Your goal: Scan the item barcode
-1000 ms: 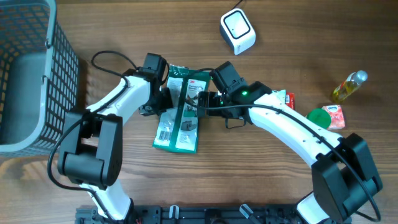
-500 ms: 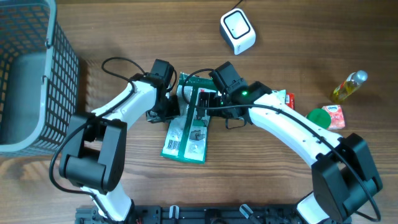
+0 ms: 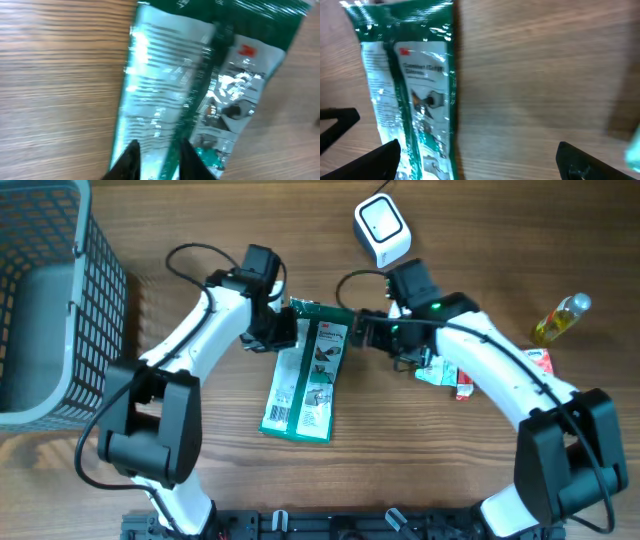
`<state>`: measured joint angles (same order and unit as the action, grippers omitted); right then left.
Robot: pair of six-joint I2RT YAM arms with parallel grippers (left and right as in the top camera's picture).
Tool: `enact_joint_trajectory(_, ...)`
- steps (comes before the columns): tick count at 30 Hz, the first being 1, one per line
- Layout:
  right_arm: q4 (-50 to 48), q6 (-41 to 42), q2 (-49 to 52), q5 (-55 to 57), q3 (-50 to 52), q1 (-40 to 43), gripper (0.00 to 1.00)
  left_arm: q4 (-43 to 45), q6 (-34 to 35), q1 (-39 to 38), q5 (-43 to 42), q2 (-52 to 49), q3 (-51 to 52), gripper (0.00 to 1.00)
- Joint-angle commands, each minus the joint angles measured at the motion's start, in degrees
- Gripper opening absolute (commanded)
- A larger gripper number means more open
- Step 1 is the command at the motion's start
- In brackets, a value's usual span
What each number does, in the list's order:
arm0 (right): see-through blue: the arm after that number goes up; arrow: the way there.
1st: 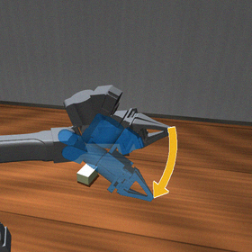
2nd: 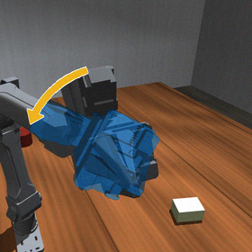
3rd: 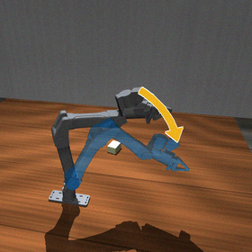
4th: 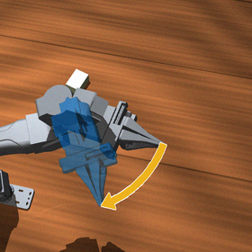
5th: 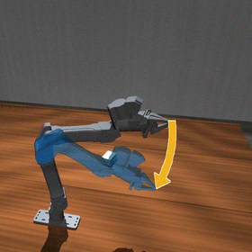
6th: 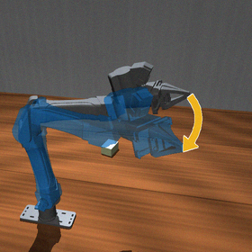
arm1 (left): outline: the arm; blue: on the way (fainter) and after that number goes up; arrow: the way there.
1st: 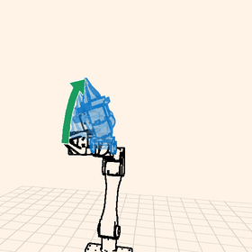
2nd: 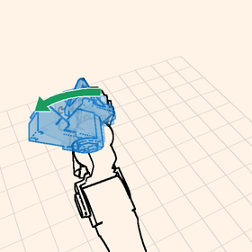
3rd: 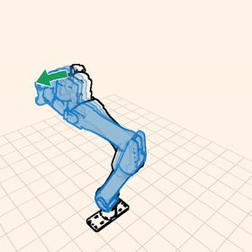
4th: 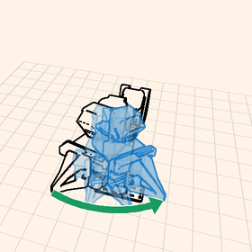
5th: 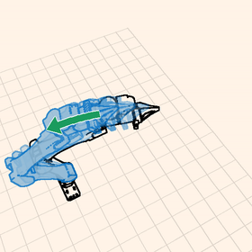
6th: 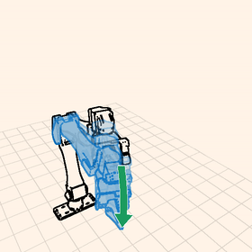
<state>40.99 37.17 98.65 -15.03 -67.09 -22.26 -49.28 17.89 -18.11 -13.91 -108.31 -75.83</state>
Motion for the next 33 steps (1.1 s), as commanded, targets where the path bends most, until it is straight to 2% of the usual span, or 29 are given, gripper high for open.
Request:
enact_joint_trajectory(1,2.0,-2.4,0.5,-2.9,0.5,0.2,1.0,1.1,-0.7,-3.1,-0.9,-0.5,3.0,0.12)
enact_joint_trajectory(4,1.9,-2.5,0.5,-2.9,0.5,0.2,1.0,1.0,0.8,-4.5,3.7,-0.5,4.9,0.1)
enact_joint_trajectory(9,1.9,-2.5,0.5,-2.4,0.5,0.2,1.0,2.1,1.1,-4.9,4.0,-0.5,9.1,0.09)
enact_joint_trajectory(12,1.9,-2.5,0.5,-2.4,0.5,0.2,1.0,5.7,3.8,-4.9,4.9,-0.5,11.9,0.04)
enact_joint_trajectory(23,2.0,-2.6,0.5,-1.4,0.5,0.2,1.0,19.2,9.7,-4.9,5.8,-0.5,14.9,0.04)
enact_joint_trajectory(28,2.0,-2.6,0.5,-1.4,0.5,0.2,1.0,19.6,14.9,-4.9,11.0,-0.5,14.9,0.04)
enact_joint_trajectory(33,1.7,-2.5,0.6,-1.7,0.5,0.2,1.0,16.4,14.1,-4.5,10.6,6.3,10.2,0.04)
